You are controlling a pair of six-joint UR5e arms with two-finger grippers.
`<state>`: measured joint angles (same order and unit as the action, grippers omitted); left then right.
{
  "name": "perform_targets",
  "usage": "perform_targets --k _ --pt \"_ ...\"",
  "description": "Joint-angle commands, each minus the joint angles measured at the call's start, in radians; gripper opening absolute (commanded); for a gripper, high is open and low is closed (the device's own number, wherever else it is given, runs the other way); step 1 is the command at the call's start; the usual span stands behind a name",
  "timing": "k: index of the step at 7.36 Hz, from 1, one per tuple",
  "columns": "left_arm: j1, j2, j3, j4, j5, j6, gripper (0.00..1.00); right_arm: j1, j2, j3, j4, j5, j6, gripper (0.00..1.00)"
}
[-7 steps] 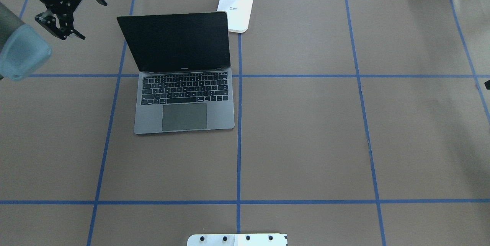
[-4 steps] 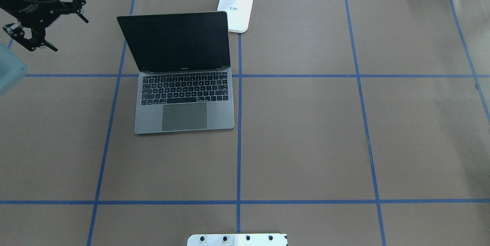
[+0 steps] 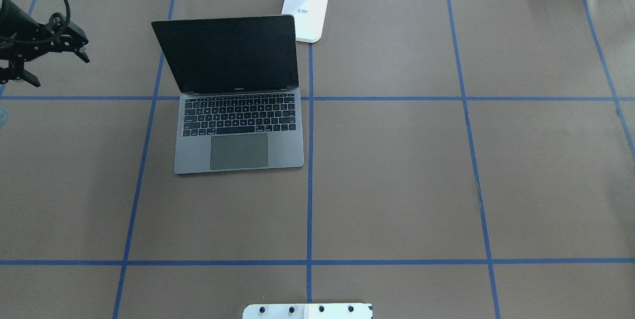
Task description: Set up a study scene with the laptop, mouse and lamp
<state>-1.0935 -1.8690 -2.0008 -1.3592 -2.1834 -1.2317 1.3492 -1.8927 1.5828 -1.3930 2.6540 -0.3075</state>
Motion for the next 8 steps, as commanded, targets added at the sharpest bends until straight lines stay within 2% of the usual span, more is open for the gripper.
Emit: perform_targets --k 1,8 --pt "0.001 0.002 0.0 -0.015 0.005 0.008 1.0 -0.001 0.007 -0.123 -0.003 0.0 -0.236 1.0" --pt "0.004 0.001 0.005 -0.018 0.027 0.008 1.0 -0.001 -0.071 -0.153 -0.003 -0.006 -0.35 1.0"
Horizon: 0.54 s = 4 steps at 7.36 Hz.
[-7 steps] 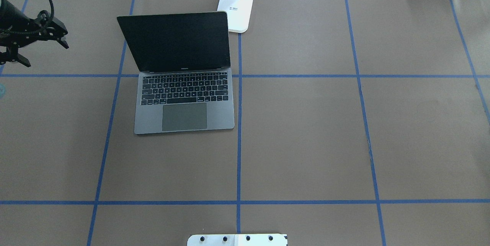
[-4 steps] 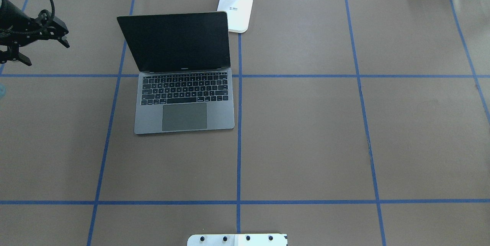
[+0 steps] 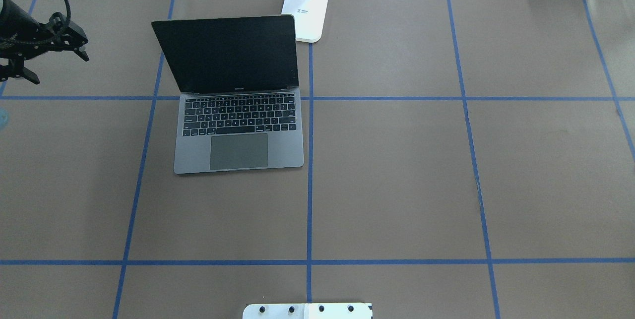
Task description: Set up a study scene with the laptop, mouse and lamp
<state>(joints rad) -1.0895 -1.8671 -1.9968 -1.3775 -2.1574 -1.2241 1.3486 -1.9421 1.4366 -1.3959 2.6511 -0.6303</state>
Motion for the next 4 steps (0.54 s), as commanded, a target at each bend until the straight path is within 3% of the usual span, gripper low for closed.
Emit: perform_targets --k 1,4 --pt "0.002 -0.003 0.001 0.0 0.001 0.0 1.0 -0.003 -0.032 -0.008 0.002 -0.007 -0.041 1.0" --pt "0.0 -0.012 0.001 0.0 0.001 0.0 1.0 -0.006 -0.04 -0.013 0.0 -0.016 -0.042 1.0"
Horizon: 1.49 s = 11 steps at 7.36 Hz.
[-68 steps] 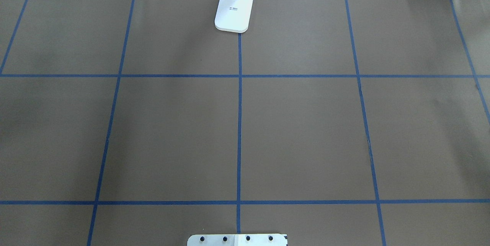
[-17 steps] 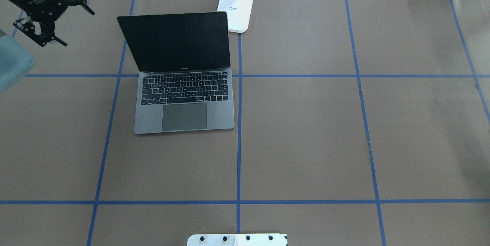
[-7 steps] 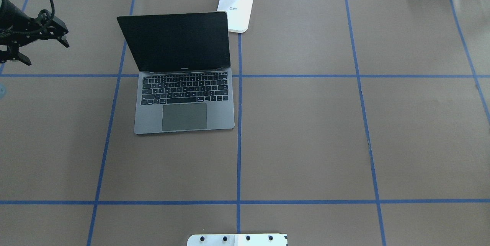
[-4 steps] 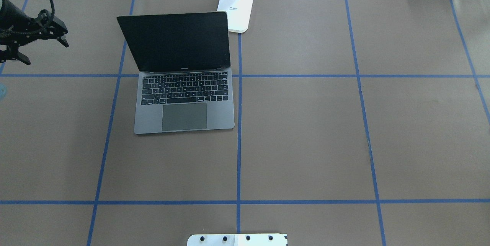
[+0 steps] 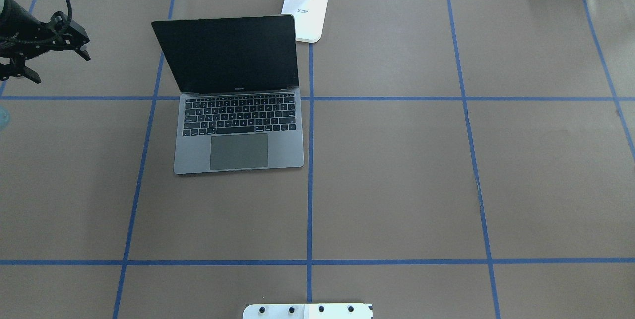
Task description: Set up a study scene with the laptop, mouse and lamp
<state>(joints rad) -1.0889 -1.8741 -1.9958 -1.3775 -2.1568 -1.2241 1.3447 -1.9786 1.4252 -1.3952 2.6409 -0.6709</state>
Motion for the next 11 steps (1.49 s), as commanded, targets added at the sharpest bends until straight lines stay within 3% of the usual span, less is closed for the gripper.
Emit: perform_targets --k 1,8,9,11 --pt "0.0 -0.007 0.0 0.002 0.0 0.0 1.0 -0.002 -0.003 0.0 -0.001 -0.012 -0.001 1.0" --pt "0.001 -0.007 -0.001 0.002 0.034 0.0 1.0 -0.004 -0.02 -0.012 -0.001 -0.007 0.001 0.98" --pt "0.0 -0.007 -0.003 0.002 0.034 0.0 1.0 -0.004 -0.02 -0.012 -0.002 -0.002 0.001 0.9" --pt "0.001 -0.007 -0.005 0.002 0.034 -0.002 1.0 -0.004 -0.02 -0.014 -0.004 0.001 0.002 0.47"
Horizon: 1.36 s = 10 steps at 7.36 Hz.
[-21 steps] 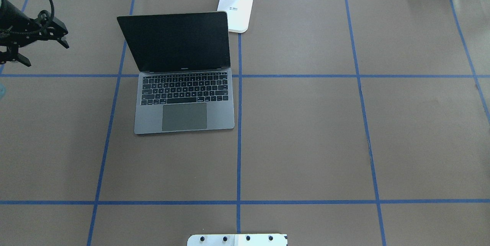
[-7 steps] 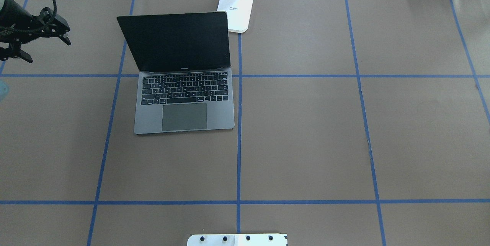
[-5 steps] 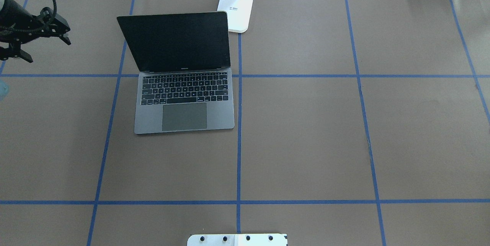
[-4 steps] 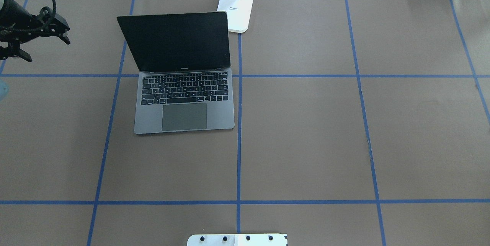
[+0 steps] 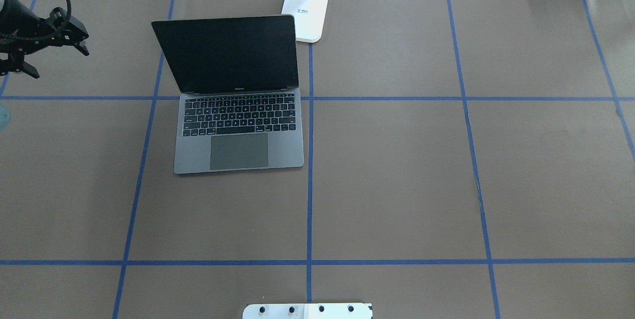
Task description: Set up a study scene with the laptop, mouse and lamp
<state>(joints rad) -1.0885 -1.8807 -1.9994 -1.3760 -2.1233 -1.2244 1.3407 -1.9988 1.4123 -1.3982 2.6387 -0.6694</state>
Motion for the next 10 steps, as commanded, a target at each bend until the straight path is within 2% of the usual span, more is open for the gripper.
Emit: perform_targets --k 1,2,5,6,9,10 --pt "-0.001 0.002 -0.001 0.0 0.002 -0.001 1.0 0.0 0.0 -0.001 -0.001 0.003 0.001 0.25" --pt "-0.001 0.002 -0.001 0.0 0.0 -0.001 1.0 0.0 -0.002 -0.003 -0.001 0.015 0.005 0.02" --pt "0.002 0.0 -0.001 0.0 0.002 -0.006 1.0 0.003 -0.009 0.048 -0.07 0.067 0.011 0.0" --pt "0.004 0.0 -0.001 0.0 0.0 -0.007 1.0 0.003 -0.011 0.103 -0.132 0.076 0.028 0.0" --pt "0.006 -0.002 0.004 0.0 0.0 -0.009 1.0 0.018 0.0 0.504 -0.66 0.084 0.034 0.0" --pt "0.006 0.0 0.002 0.0 0.0 -0.01 1.0 0.018 0.026 0.577 -0.764 0.084 0.056 0.0"
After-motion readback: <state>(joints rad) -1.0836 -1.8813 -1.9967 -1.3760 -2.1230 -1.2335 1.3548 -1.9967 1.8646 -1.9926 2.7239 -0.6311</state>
